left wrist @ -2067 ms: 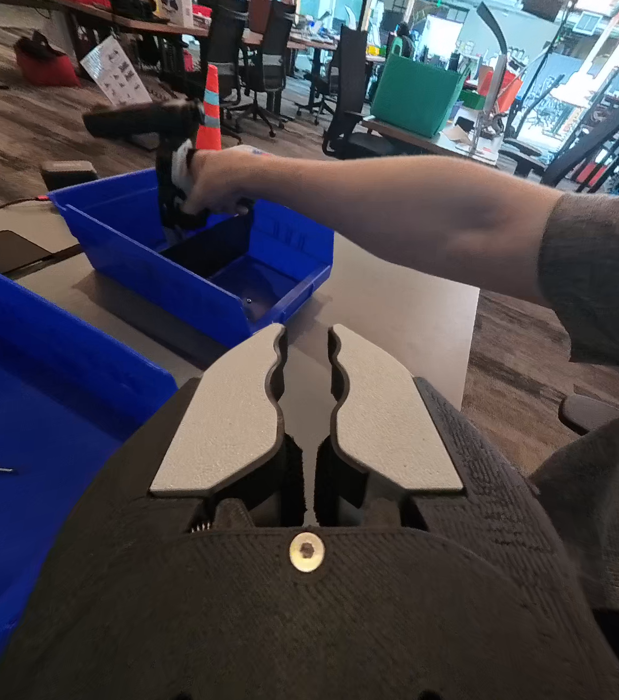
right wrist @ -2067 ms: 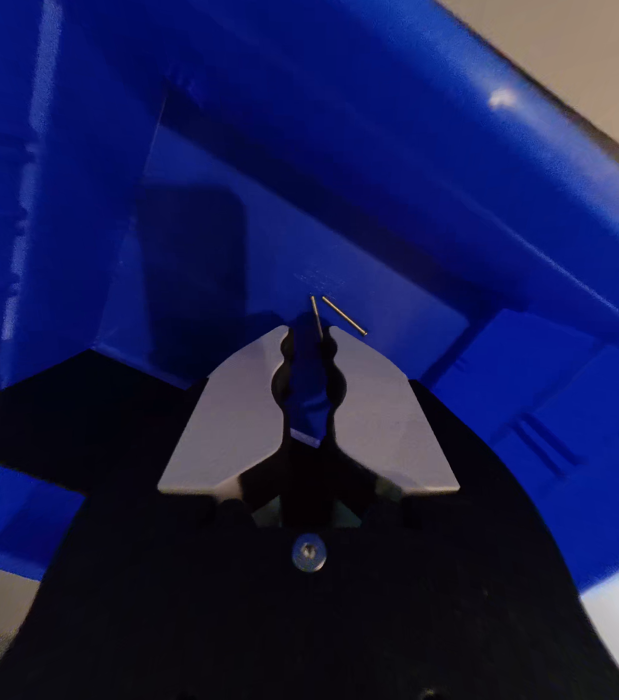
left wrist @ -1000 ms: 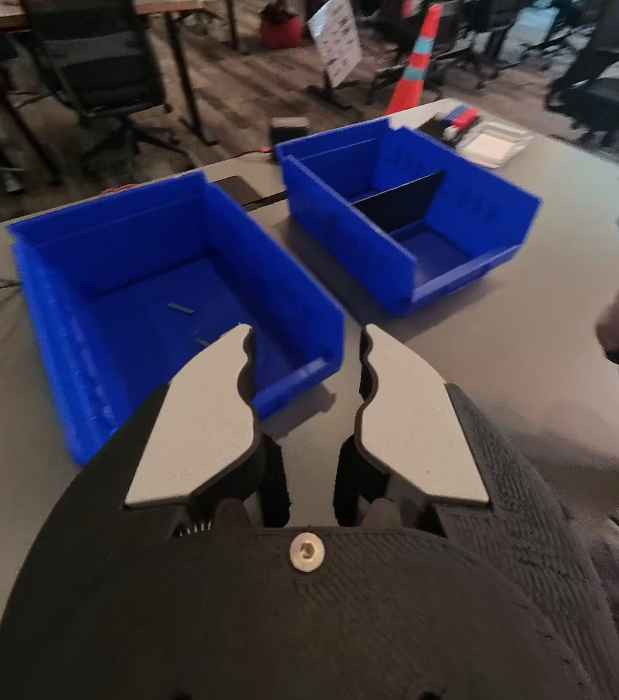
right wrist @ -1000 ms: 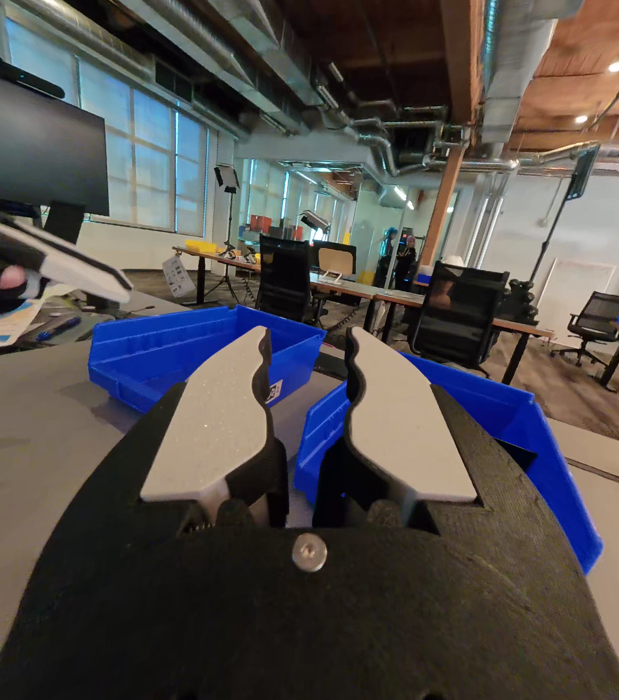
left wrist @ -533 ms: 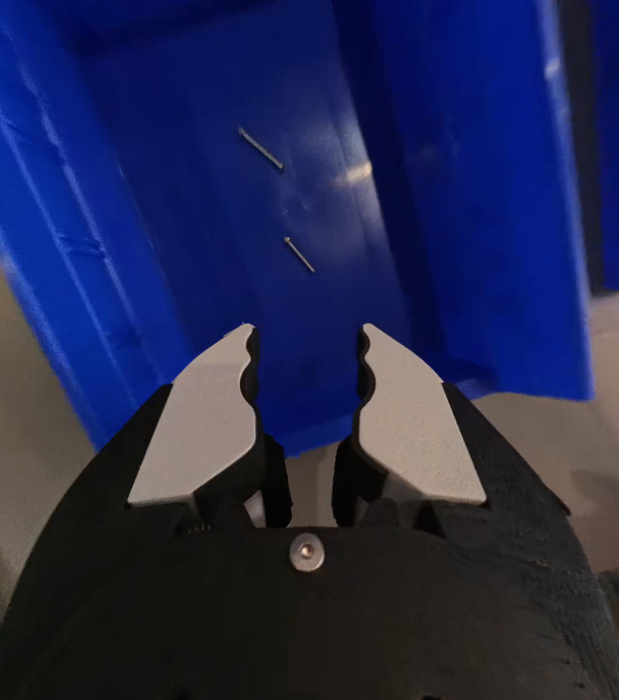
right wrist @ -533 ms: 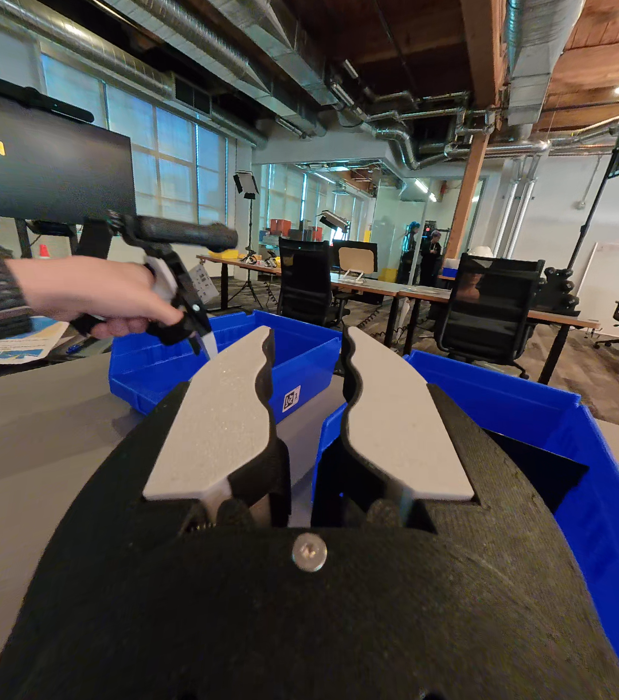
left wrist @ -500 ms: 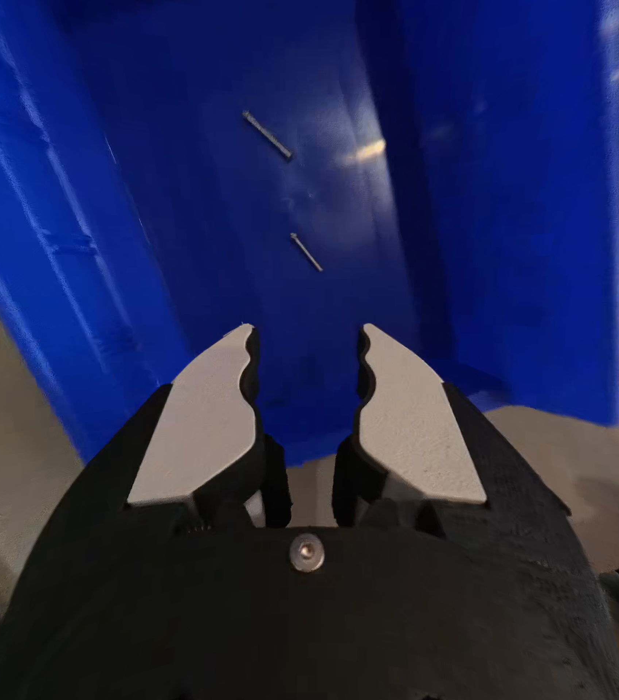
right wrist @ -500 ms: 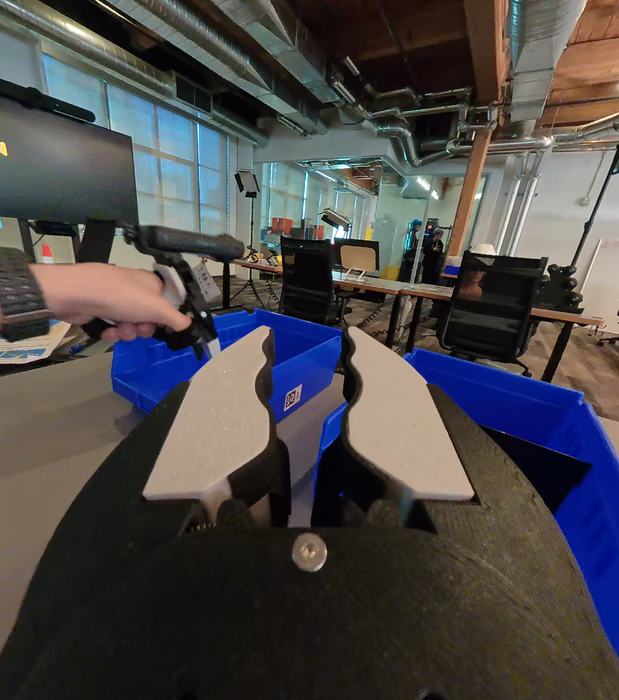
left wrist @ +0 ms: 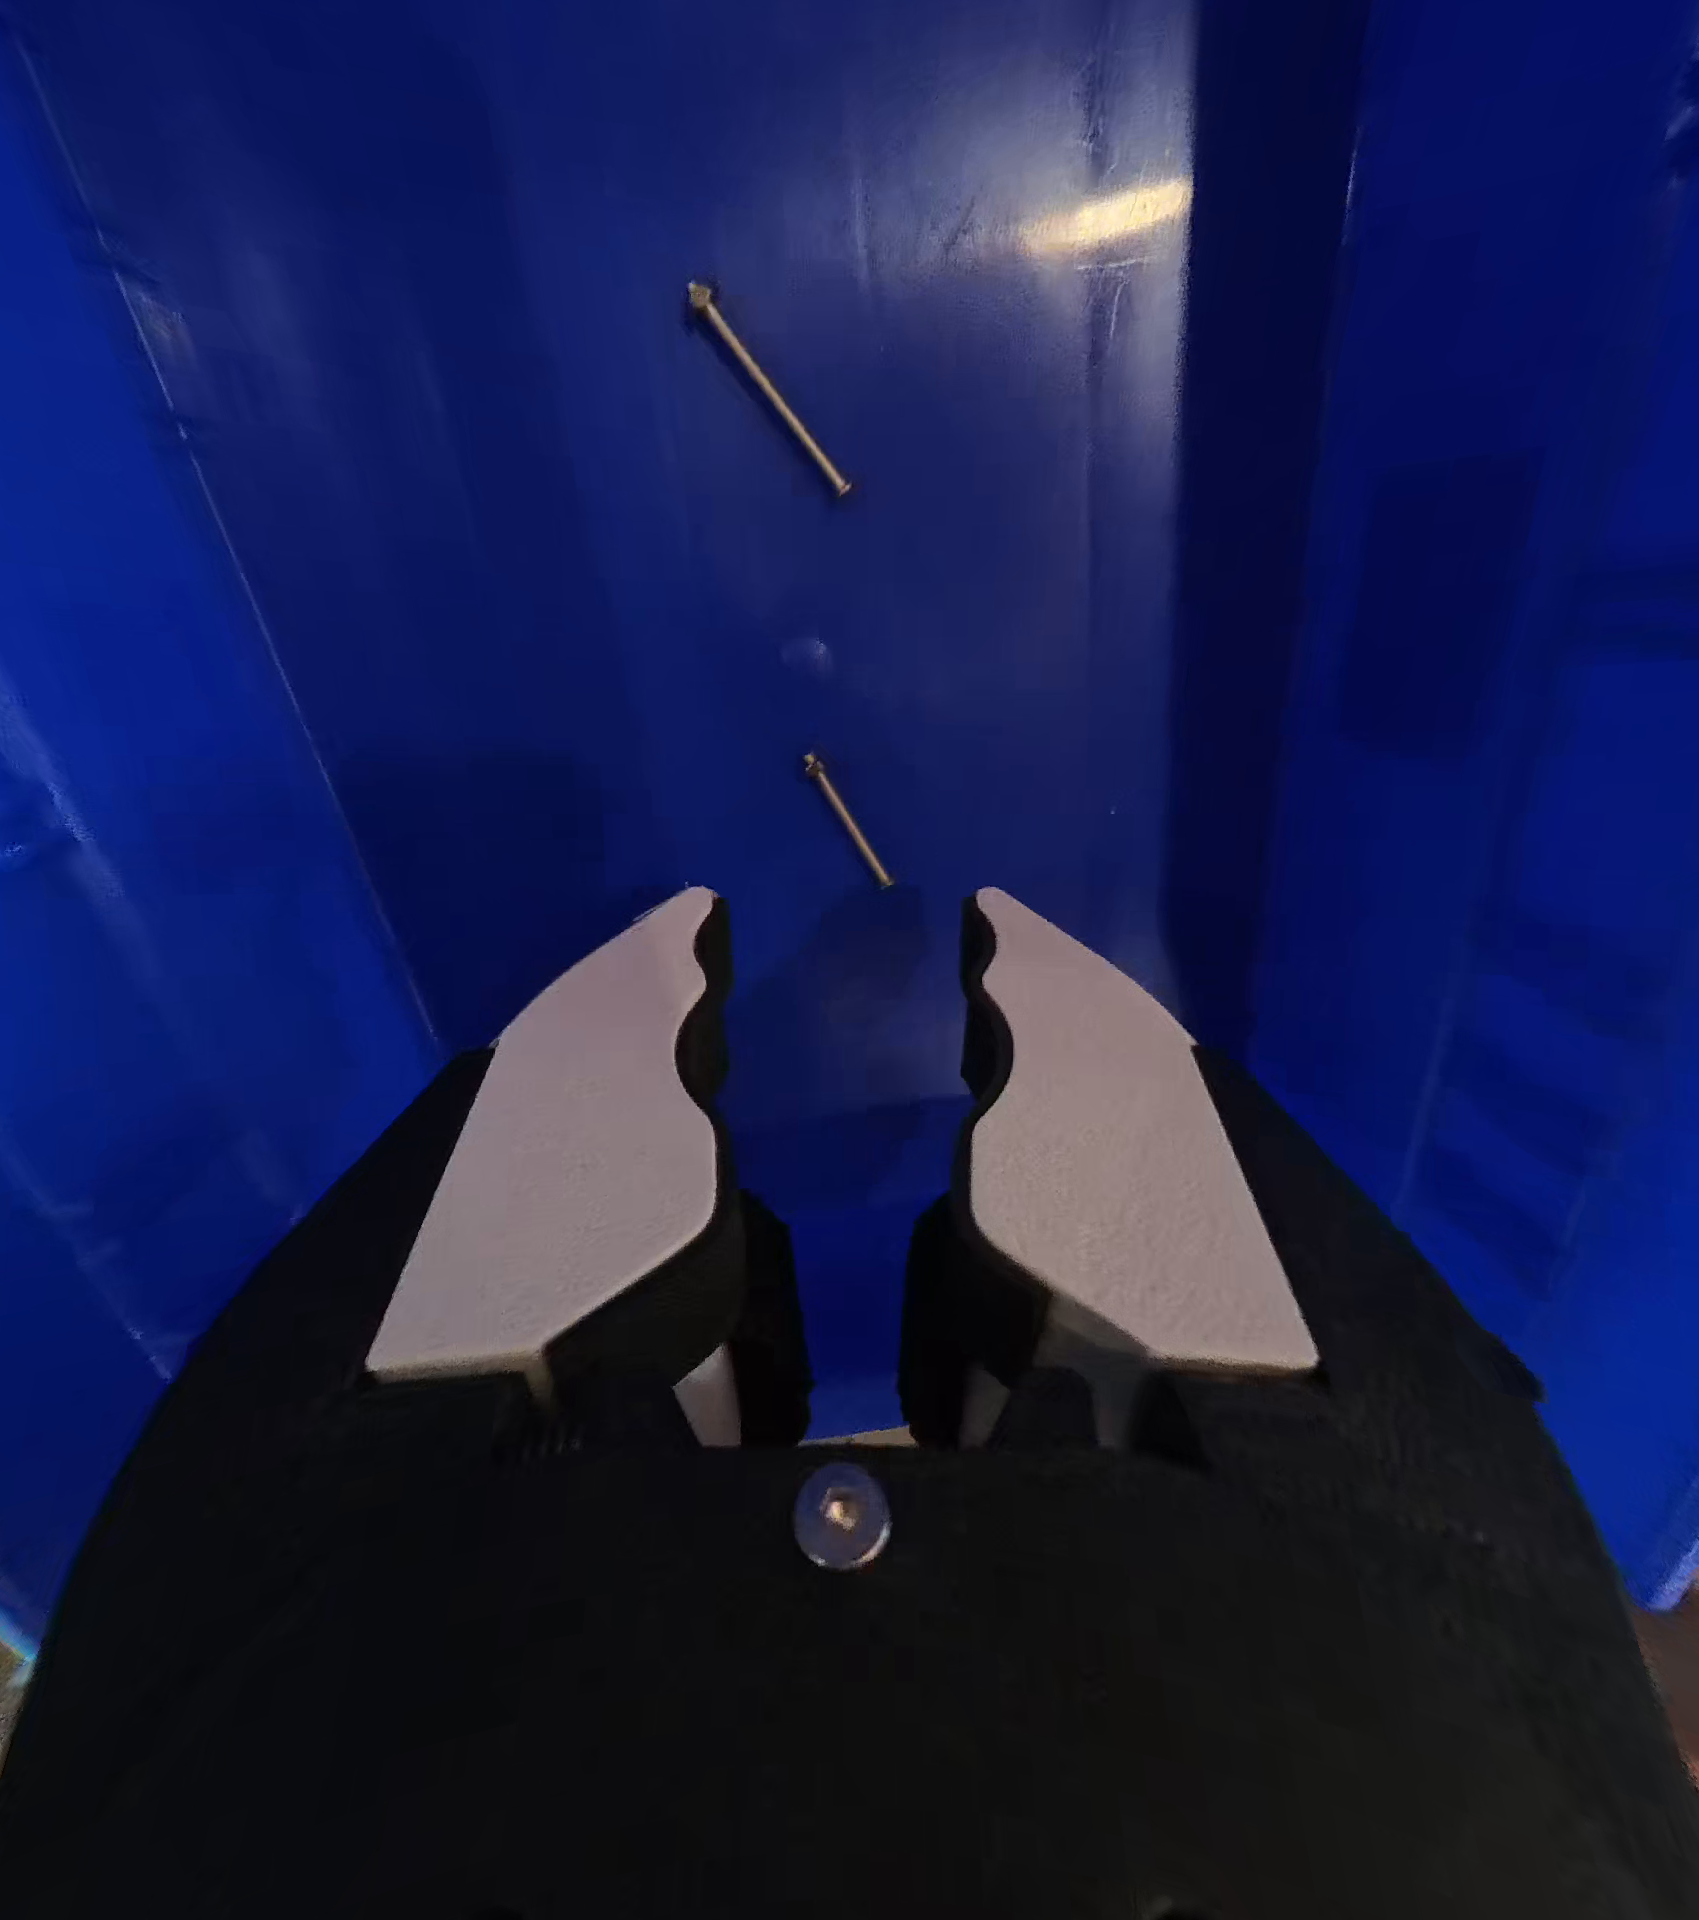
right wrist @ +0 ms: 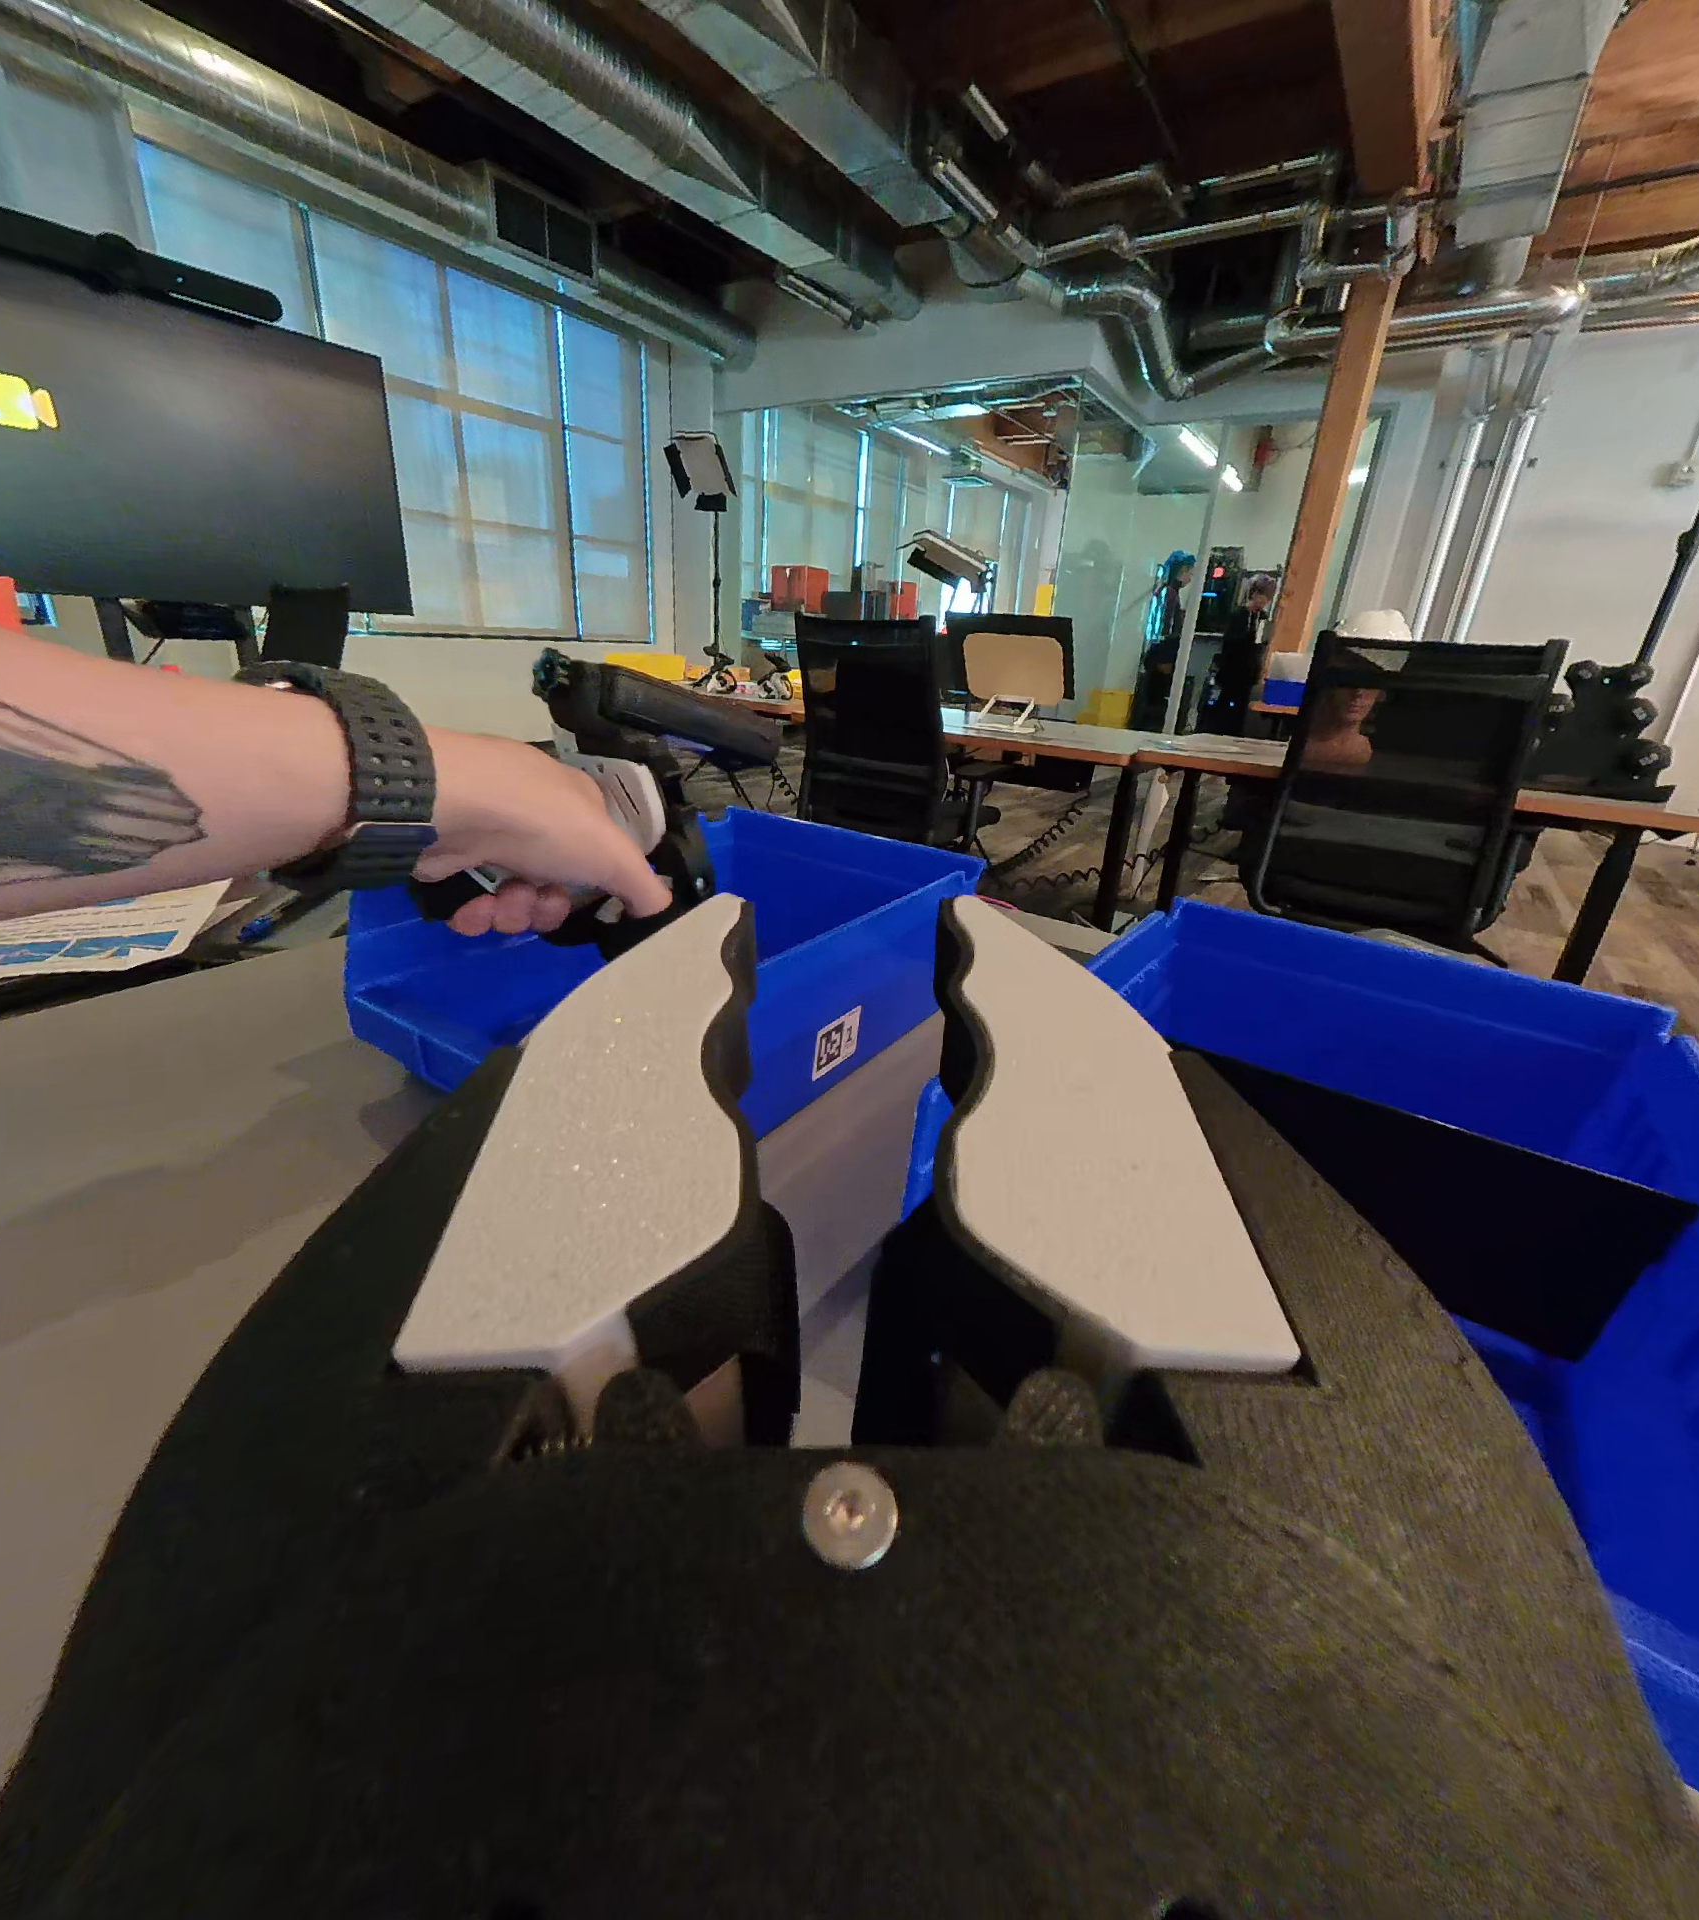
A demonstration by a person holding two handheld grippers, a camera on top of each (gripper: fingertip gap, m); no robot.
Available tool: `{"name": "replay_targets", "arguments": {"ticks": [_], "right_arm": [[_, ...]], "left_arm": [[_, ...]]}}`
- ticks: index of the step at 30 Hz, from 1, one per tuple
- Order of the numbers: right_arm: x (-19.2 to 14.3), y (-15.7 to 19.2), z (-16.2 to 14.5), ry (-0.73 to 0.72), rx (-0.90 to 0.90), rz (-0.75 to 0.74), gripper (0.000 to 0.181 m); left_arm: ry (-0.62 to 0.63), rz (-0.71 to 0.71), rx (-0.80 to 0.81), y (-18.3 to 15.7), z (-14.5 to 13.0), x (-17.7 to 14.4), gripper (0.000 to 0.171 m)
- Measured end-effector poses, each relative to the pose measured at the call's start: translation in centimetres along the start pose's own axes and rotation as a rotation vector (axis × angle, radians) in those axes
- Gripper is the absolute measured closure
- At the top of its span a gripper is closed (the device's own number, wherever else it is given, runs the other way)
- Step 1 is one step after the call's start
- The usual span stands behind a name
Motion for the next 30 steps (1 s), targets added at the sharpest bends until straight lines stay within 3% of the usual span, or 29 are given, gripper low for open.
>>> {"name": "replay_targets", "arguments": {"ticks": [5, 13, 30], "right_arm": [[-0.3, -0.2, 0.1, -0.018, 0.005, -0.003, 0.149], [-1.0, -0.7, 0.4, -0.054, 0.029, -0.006, 0.149], [-1.5, -1.0, 0.9, -0.084, 0.046, -0.010, 0.148]], "left_arm": [[0.017, 0.014, -0.034, -0.2, 0.2, 0.7, 0.139], [0.020, -0.016, -0.096, -0.2, 0.3, 1.6, 0.139], [0.019, 0.092, -0.093, -0.2, 0.5, 2.2, 0.148]]}}
Point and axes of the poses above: each gripper's, where its closed fingertips meet, x out along the fingers, z out of its top, y = z × x across the jaws, the point moved 3 cm from there along -x, back along the fingers, and after that the axes turned 13 degrees about z, right-handed, at the moved point
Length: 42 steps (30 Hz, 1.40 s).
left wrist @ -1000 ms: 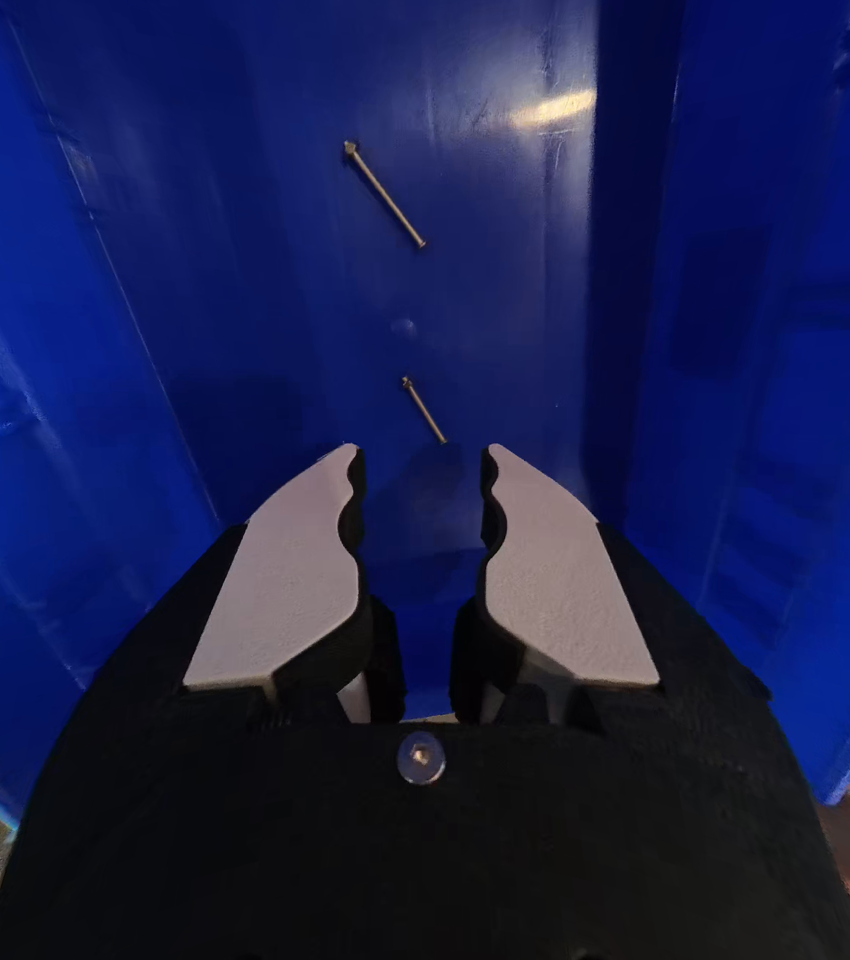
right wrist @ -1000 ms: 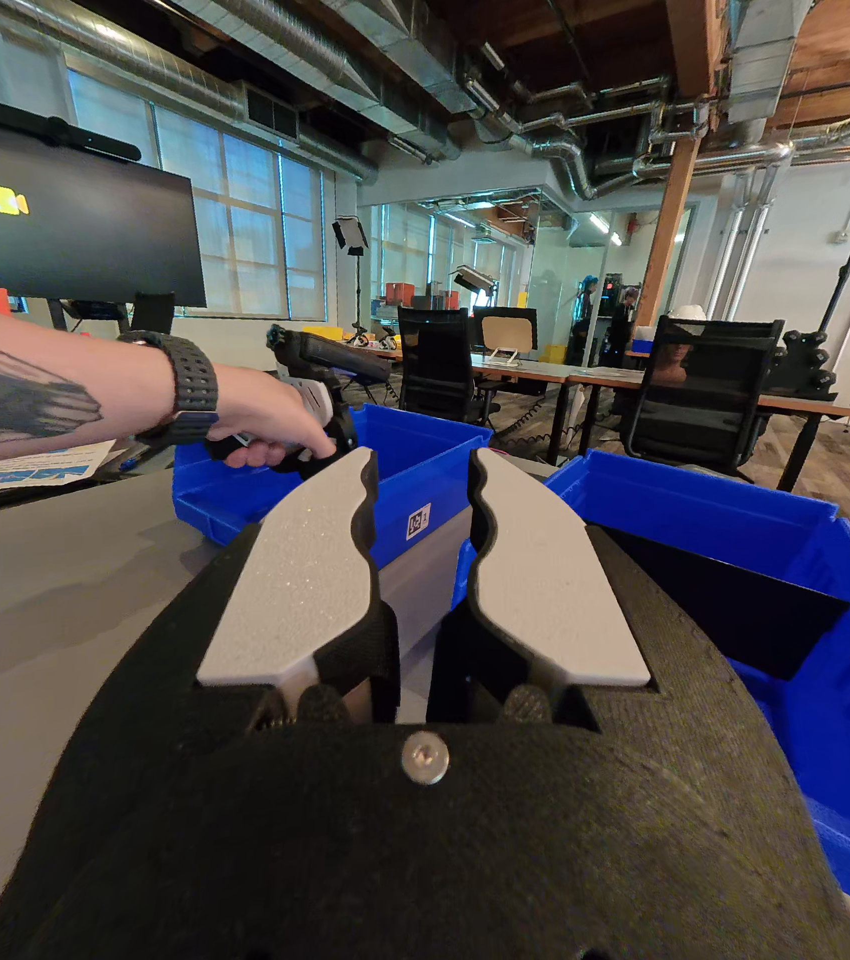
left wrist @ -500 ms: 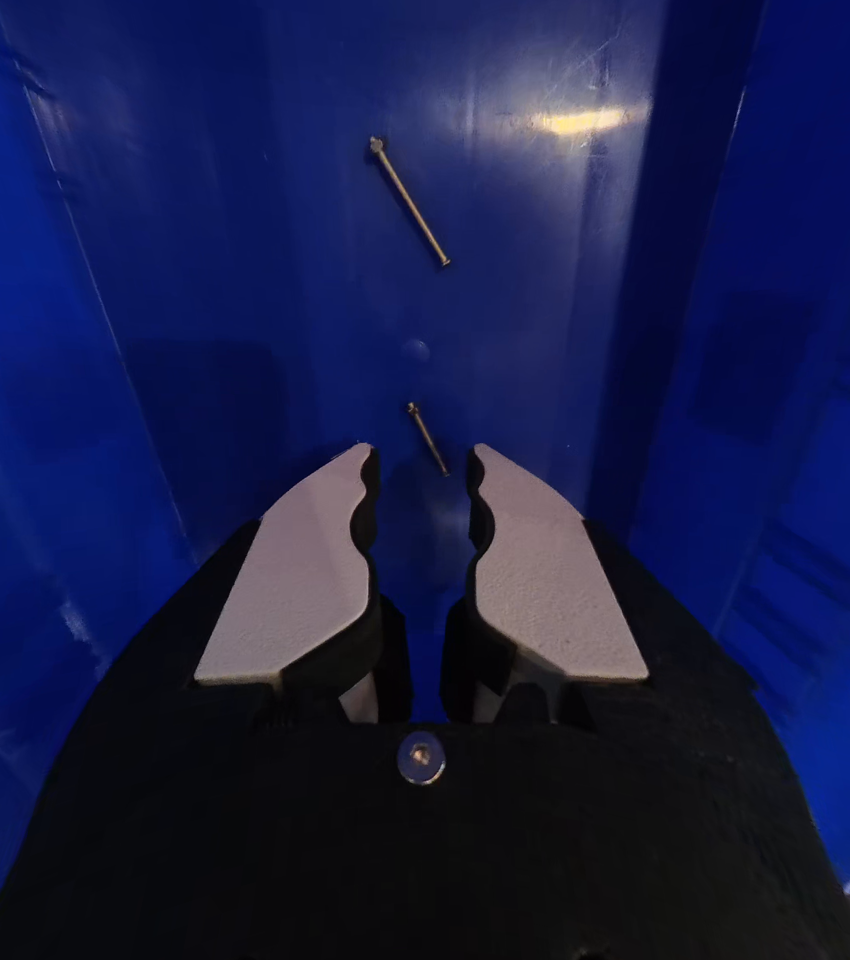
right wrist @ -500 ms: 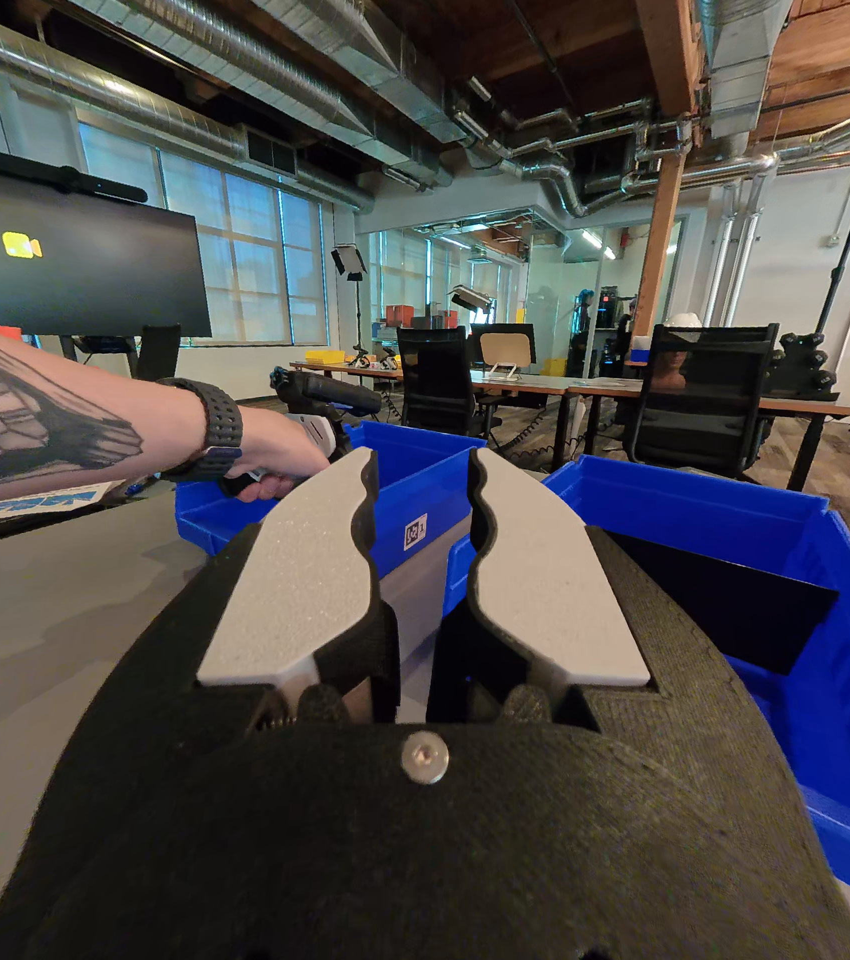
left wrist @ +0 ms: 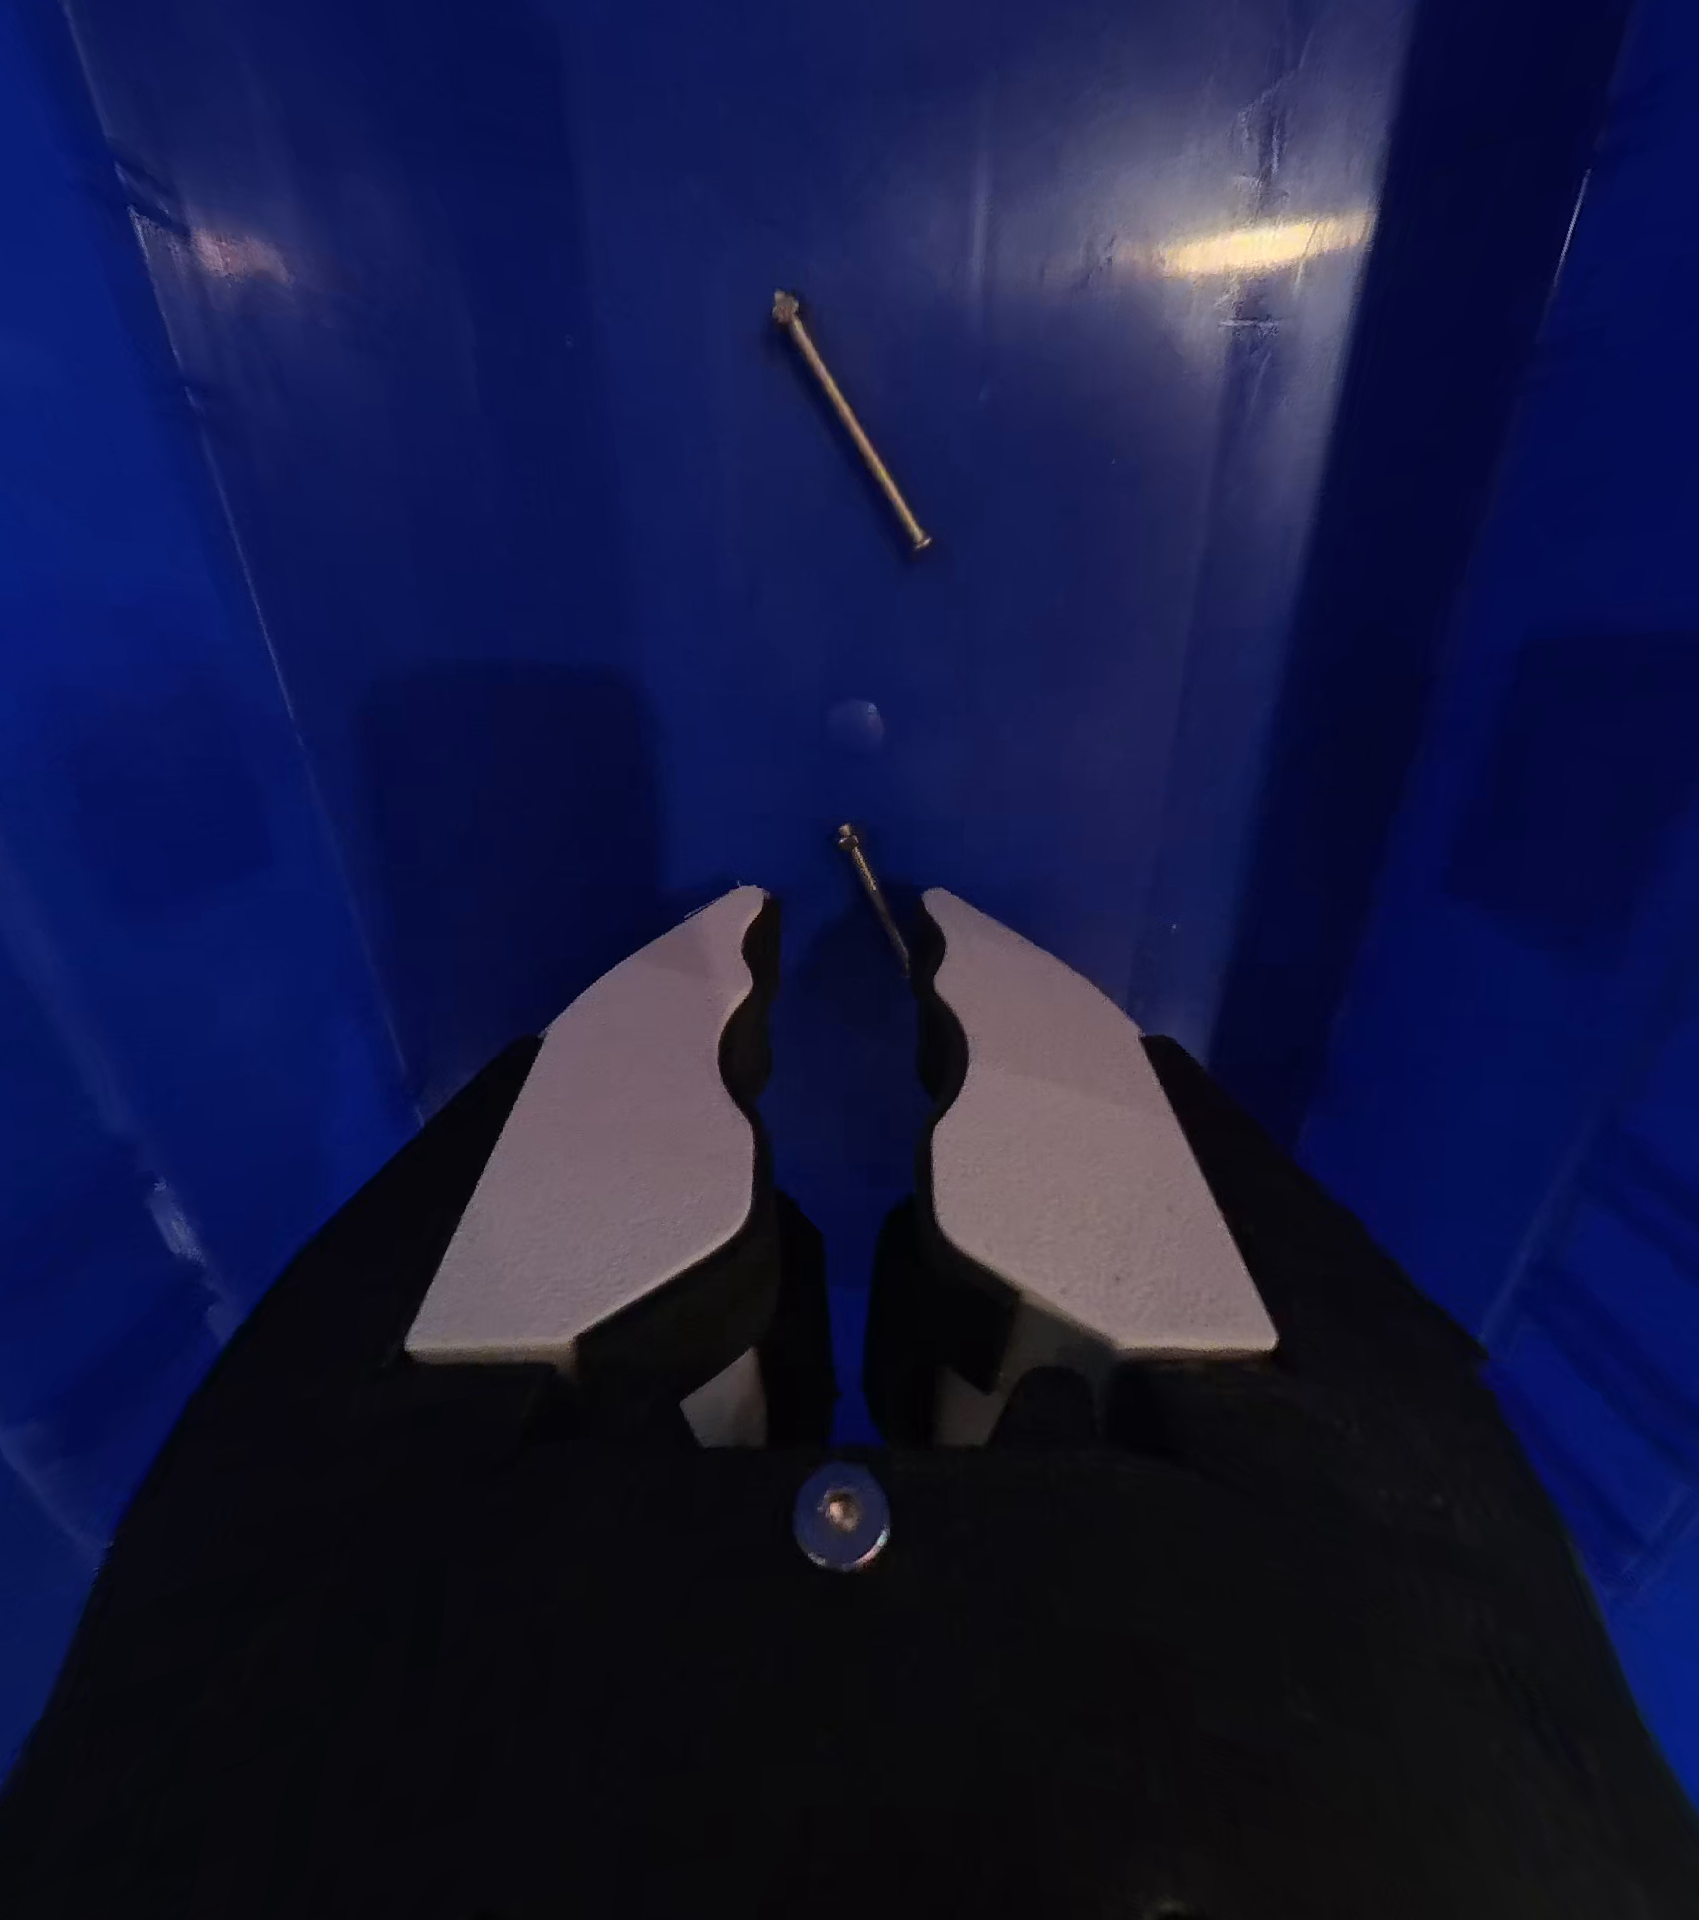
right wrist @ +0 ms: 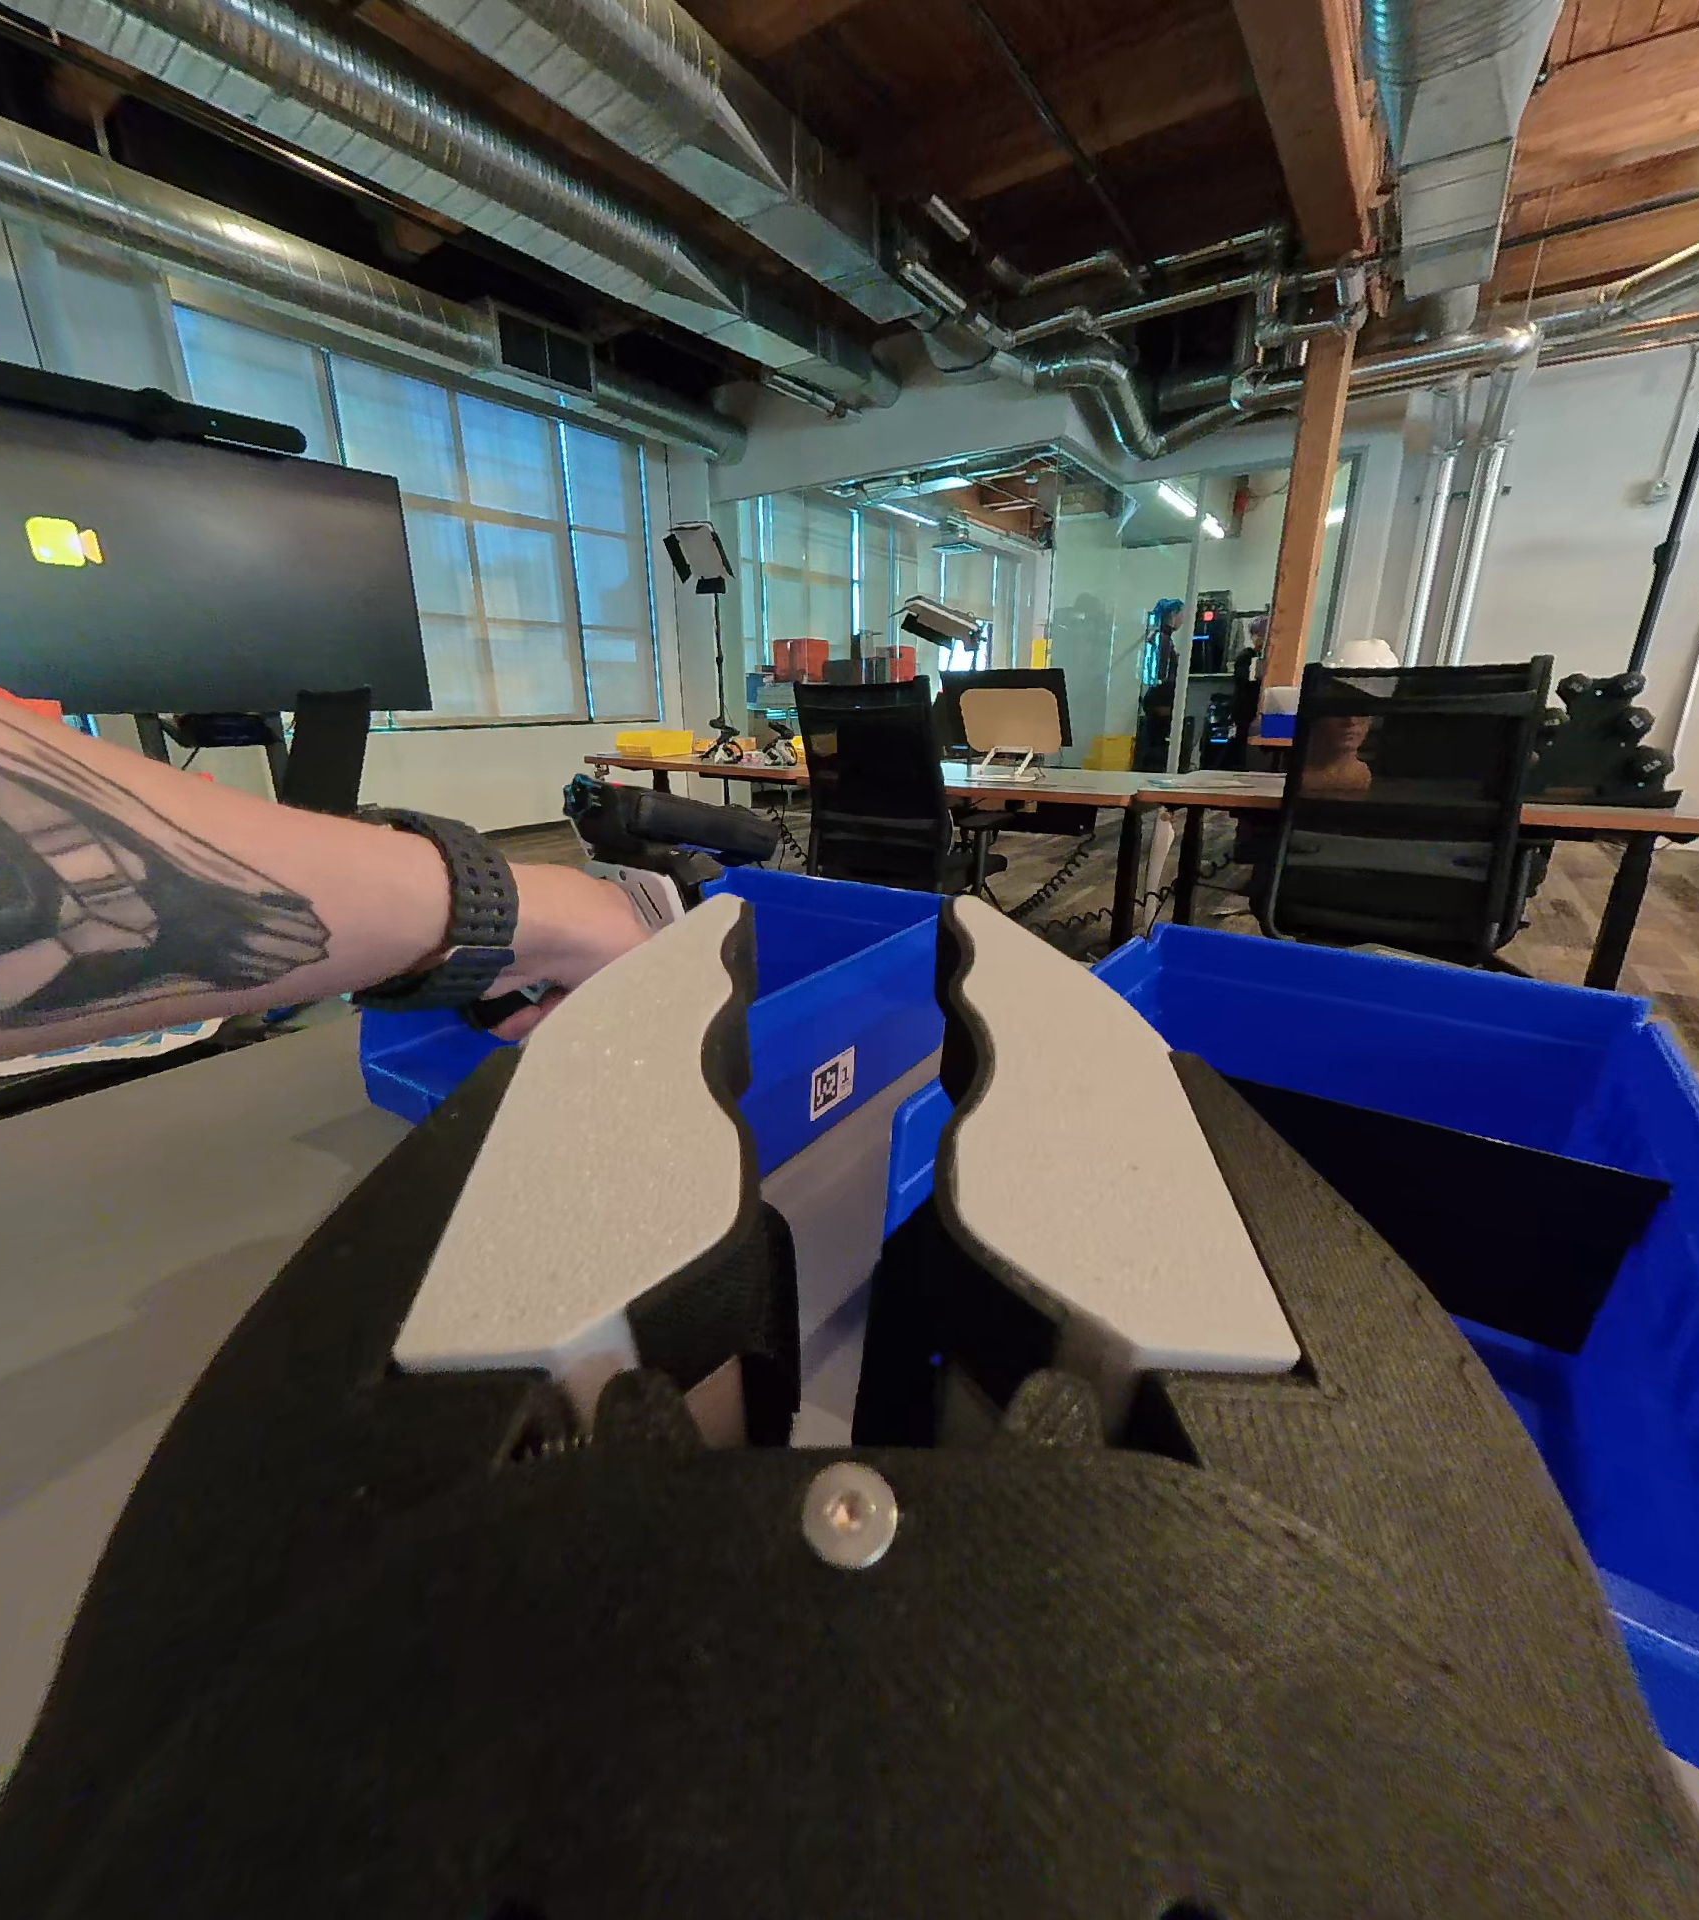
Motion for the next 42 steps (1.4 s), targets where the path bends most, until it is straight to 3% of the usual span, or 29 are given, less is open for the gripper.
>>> {"name": "replay_targets", "arguments": {"ticks": [6, 10, 21, 26, 30, 33, 36, 42], "right_arm": [[-0.2, 0.0, 0.3, -0.016, 0.005, -0.001, 0.148], [-0.6, -0.2, 0.7, -0.028, 0.004, -0.010, 0.148], [-0.1, -0.1, 0.0, 0.005, 0.021, 0.006, 0.150], [1.0, 0.6, -1.3, 0.063, 0.063, 0.058, 0.151], [2.3, 1.3, -2.4, 0.106, 0.143, 0.132, 0.153], [3.4, 2.2, -2.9, 0.140, 0.221, 0.207, 0.154], [4.3, 3.1, -2.8, 0.162, 0.299, 0.292, 0.161], [6.3, 5.9, 0.0, 0.089, 0.442, 0.475, 0.166]], "left_arm": [[-0.027, 0.006, -0.058, -0.4, -0.1, -0.1, 0.154], [-0.013, 0.010, -0.060, -0.2, -0.5, -0.1, 0.168], [-0.074, -0.145, -0.010, -0.3, -0.4, -0.2, 0.169], [-0.207, -0.272, 0.009, -0.7, 0.2, -2.5, 0.169], [-0.397, -0.354, 0.072, -1.0, 0.0, -7.1, 0.169], [-0.592, -0.438, 0.167, -1.5, -2.2, -11.8, 0.169], [-0.804, -0.545, 0.295, -2.0, -6.7, -16.2, 0.169], [-1.030, -0.684, 0.354, -1.5, -14.5, -19.0, 0.170]]}}
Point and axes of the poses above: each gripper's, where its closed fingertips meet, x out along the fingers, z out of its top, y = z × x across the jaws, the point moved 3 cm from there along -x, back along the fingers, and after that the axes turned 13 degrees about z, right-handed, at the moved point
